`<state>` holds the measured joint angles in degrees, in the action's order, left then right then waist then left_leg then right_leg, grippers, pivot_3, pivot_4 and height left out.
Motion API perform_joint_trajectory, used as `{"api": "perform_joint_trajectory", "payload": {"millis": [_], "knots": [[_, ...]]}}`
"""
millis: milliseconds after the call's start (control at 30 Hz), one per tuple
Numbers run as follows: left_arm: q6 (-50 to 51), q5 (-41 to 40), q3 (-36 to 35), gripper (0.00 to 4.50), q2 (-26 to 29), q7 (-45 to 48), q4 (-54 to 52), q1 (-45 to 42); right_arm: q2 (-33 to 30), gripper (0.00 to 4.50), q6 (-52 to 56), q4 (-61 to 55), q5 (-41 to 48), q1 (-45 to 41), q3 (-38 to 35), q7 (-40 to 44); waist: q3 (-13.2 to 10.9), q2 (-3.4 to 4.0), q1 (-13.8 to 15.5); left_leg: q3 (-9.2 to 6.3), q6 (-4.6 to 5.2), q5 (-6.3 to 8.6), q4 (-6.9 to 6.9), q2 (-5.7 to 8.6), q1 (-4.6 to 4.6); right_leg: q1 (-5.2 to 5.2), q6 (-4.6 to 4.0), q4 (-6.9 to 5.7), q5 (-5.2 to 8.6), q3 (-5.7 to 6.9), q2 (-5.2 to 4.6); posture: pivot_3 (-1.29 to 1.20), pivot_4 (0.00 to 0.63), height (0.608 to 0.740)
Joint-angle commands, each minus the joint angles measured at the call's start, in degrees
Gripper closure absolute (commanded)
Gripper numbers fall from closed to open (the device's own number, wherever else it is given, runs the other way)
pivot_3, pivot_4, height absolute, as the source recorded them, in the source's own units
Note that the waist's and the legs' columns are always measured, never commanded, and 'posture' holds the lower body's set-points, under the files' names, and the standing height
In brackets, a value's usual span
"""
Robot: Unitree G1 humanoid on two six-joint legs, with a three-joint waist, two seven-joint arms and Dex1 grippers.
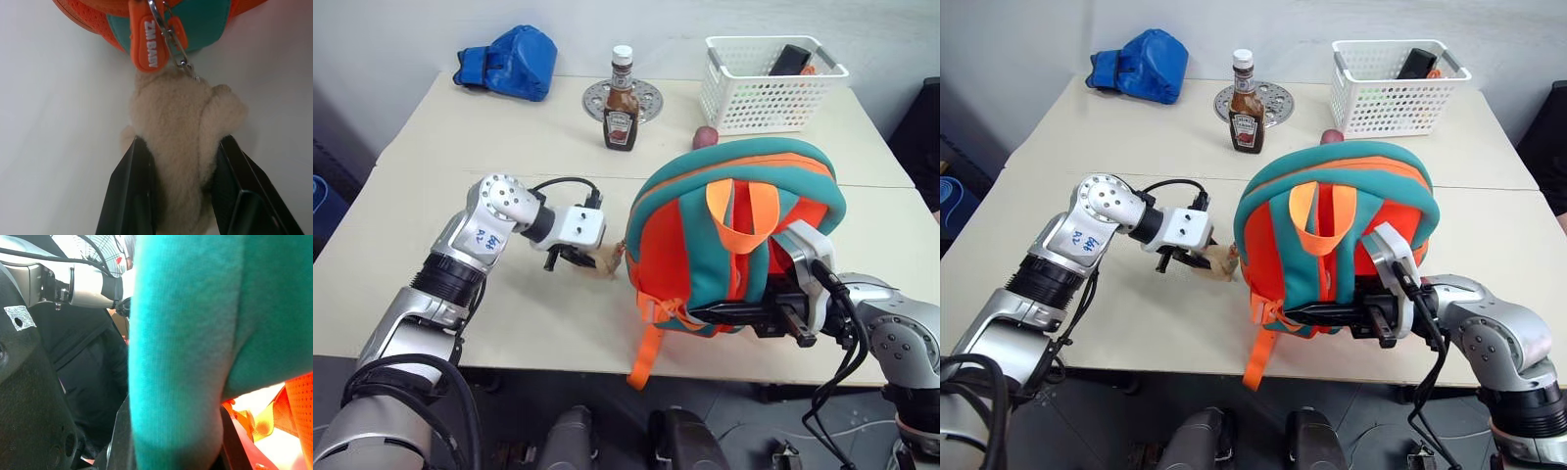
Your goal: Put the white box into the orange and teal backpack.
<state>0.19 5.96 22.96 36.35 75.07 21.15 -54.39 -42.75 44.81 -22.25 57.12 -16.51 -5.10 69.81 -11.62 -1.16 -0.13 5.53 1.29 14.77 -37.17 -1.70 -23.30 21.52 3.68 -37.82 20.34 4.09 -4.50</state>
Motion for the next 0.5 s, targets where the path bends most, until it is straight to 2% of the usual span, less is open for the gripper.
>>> {"api": "perform_joint_trajectory", "payload": {"millis": [33,100,167,200,333,500], "knots": [[3.08,-0.90,-1.66,3.45,-2.02,-1.75,0.50,0.79,0.08,4.50,-4.13,-1.76,-2.93,1.14,-1.58,-1.09,0.00,0.00,0.10,0.00,0.00,0.00,0.00,0.01,-0.01,0.00,0.00,0.01,0.00,0.00,-0.01,0.00,0.150,0.740],[7.72,-4.19,-4.91,3.45,-2.71,-2.56,-2.52,1.69,0.78,4.50,-7.29,-0.80,-9.18,1.74,-0.41,-5.75,0.00,0.00,0.08,-0.01,0.01,0.01,-0.02,0.02,-0.02,0.00,0.00,0.01,0.00,0.01,-0.01,0.00,0.150,0.740],[11.61,-6.74,-7.32,3.45,-1.88,-2.21,-6.39,3.55,0.78,3.80,-7.85,-0.27,-11.51,2.38,-0.34,-8.27,0.00,0.00,-0.10,-0.01,-0.01,-0.01,-0.02,0.02,-0.03,0.01,0.00,0.00,0.00,0.01,-0.02,0.00,0.150,0.740],[13.78,-8.13,-8.46,3.45,-1.10,-1.83,-8.91,4.84,0.47,3.59,-7.20,-0.37,-11.24,2.84,-0.74,-8.67,0.00,0.00,-0.24,0.00,-0.07,-0.04,-0.01,0.01,-0.03,0.03,0.00,-0.01,0.00,0.00,-0.01,0.00,0.150,0.740],[24.90,-15.92,-15.73,2.18,3.58,-1.41,-20.89,13.21,-2.65,2.18,-6.74,-2.27,-10.15,7.47,-4.92,-7.47,0.00,0.01,-0.62,-0.02,-0.36,-0.21,0.09,-0.04,-0.01,0.06,0.00,-0.03,0.00,0.01,0.04,0.00,0.150,0.740],[36.57,-25.14,-27.58,0.55,8.76,-5.08,-34.17,25.80,-7.11,0.42,-5.67,-1.12,-7.85,15.31,-15.29,-6.24,0.00,0.00,-0.48,-0.06,-0.21,-0.12,0.09,-0.02,0.02,-0.05,0.00,0.05,0.00,0.00,-0.01,0.00,0.150,0.740]]}}
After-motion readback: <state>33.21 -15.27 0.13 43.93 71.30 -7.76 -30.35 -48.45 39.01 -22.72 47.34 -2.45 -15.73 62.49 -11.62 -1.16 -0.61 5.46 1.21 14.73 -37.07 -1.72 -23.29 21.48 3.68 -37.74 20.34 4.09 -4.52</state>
